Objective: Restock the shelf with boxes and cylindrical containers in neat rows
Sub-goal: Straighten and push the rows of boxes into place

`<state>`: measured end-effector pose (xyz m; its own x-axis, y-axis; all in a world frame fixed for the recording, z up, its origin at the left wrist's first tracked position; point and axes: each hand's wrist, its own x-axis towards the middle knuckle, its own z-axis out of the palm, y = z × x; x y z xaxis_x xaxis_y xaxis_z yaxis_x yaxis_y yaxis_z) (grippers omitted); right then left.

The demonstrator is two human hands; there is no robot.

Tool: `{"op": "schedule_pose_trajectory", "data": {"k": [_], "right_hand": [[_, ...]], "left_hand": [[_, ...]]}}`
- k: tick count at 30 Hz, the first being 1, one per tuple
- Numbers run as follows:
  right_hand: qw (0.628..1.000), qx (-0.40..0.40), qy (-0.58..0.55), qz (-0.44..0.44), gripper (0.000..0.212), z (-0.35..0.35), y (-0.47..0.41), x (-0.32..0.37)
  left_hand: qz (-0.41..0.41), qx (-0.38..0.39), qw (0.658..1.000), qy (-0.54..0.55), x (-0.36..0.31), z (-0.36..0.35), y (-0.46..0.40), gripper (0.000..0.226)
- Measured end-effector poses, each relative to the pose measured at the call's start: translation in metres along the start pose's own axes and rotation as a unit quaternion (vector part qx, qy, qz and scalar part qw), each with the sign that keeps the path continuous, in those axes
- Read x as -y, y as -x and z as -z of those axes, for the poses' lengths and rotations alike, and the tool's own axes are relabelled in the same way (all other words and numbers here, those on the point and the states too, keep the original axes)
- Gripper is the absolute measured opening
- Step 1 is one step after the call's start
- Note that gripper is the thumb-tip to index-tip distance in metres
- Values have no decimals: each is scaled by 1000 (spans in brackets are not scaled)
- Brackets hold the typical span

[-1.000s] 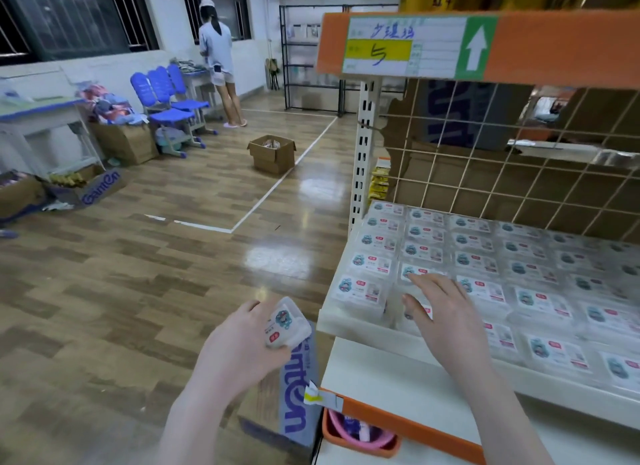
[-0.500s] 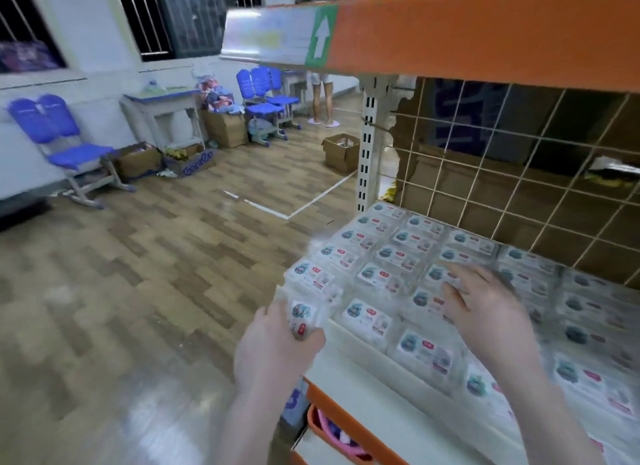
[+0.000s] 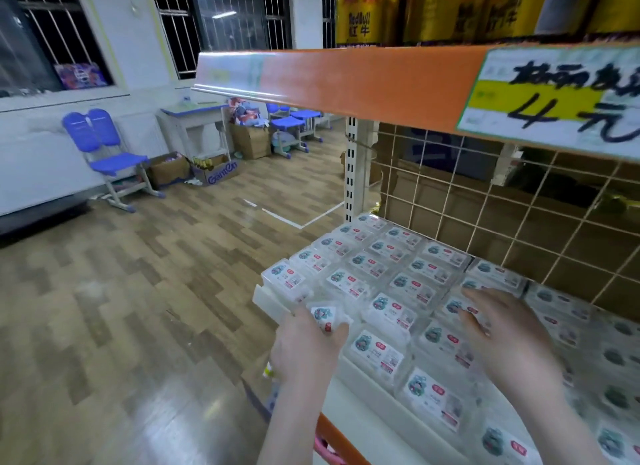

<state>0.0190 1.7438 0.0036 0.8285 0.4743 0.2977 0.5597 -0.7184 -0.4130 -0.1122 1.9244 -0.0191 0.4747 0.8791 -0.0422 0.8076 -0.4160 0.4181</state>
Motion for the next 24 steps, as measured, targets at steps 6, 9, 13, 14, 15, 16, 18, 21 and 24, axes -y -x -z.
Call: {"op": "schedule_pose_trajectory", "data": {"k": [6, 9, 13, 14, 15, 16, 18, 21, 24], "right_hand": [[1000, 3, -7, -23, 36, 11, 1, -6], [1000, 3, -4, -21, 36, 11, 0, -5], [1000, 4, -6, -25, 37, 7, -2, -3], [1000, 4, -9, -26, 37, 5, -2, -2], [1000, 3, -12, -24, 37, 3, -3, -1], [1000, 1, -15, -22, 36, 1, -2, 1], [1000, -4, -22, -19, 36, -2, -2, 5], [999, -12, -31, -11, 35, -5, -1, 7], [999, -8, -33, -9, 34, -6, 0, 6]], "left_hand": [[-15, -23, 1000, -14, -4, -7, 1, 82], [-23, -3, 1000, 8, 0, -5, 1, 76], [-56, 40, 993, 100, 12, -1, 3, 74], [-70, 52, 989, 122, 16, 0, 5, 77], [-82, 63, 985, 139, 18, 1, 6, 78], [-87, 78, 982, 150, 20, 2, 7, 78], [-93, 99, 979, 154, 21, 3, 8, 68], [-94, 96, 981, 144, 21, 1, 9, 72], [-88, 59, 984, 143, 20, -5, 9, 69]]}}
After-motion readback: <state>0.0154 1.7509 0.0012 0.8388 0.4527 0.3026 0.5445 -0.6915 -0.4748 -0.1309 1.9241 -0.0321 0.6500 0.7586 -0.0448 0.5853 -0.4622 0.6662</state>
